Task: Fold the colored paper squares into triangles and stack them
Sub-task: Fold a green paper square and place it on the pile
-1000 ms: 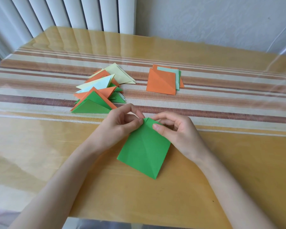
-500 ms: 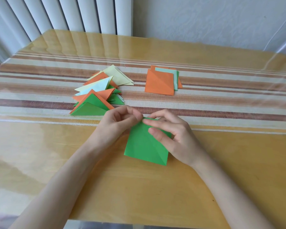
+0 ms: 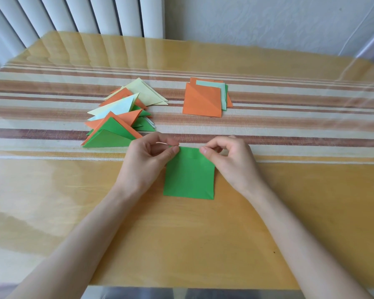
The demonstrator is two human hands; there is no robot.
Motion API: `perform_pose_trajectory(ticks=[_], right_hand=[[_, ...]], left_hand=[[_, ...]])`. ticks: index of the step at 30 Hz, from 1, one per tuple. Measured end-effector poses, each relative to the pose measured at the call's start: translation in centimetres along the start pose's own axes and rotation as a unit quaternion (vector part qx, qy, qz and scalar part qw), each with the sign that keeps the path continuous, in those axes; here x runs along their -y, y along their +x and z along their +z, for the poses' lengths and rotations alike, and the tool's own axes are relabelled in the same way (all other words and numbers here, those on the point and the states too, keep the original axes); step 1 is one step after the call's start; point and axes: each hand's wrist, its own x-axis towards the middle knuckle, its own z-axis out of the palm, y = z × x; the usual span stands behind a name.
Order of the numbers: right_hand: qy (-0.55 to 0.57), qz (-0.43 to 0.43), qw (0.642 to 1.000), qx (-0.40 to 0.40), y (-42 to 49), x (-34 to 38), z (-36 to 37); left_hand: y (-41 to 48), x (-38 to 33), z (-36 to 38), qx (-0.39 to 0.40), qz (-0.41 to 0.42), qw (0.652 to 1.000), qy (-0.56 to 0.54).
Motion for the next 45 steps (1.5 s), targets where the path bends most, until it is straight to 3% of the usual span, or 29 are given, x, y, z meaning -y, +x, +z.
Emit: perform_pose_trajectory(ticks=[5,8,12,15,17,20,23,29,36,39,45], right_hand=[[-0.033,0.016,0.999,-0.019,0.0,-0.2,-0.8],[-0.071,0.015,0.997,-0.040,0.0,-0.5,-0.8],[-0.177,-0.034,0.981,-0.065,-0.2,-1.0,-0.3],[-0.251,-0.092,0.959,-0.091,-0.5,-1.3,-0.5],[-0.231,-0.154,0.959,-0.049,-1.2,-0.8,-1.0],[-0.200,-0.189,0.956,0.105,-3.8,0.2,-1.5],[-0.289,-0.195,0.923,0.160,-6.1,-0.4,-1.5],[-0.256,-0.228,0.939,0.038,-5.4,-1.1,-0.2],[-0.172,-0.251,0.952,0.000,-3.2,-1.6,-0.8],[-0.163,-0.271,0.949,-0.010,-1.8,-1.3,-0.6],[-0.236,-0.198,0.951,-0.019,1.6,-1.3,-0.1]], left_hand=[[0.2,0.2,0.1,-0.013,-0.012,0.999,0.030],[0.2,0.3,0.3,-0.004,0.020,0.994,0.112],[-0.2,0.3,0.5,-0.009,0.077,0.954,0.291],[-0.4,0.5,0.6,-0.002,0.084,0.947,0.310],[-0.6,0.5,0.7,0.001,0.080,0.952,0.294],[-0.9,0.6,0.6,-0.009,0.071,0.952,0.297],[-1.2,0.8,0.3,-0.018,0.064,0.953,0.294],[-1.8,0.9,-0.3,0.020,0.117,0.940,0.321],[-1.9,1.9,-1.9,0.085,0.202,0.908,0.356],[-2.0,2.1,-2.0,0.094,0.196,0.914,0.342],[-1.8,1.9,-1.6,0.076,0.161,0.935,0.306]])
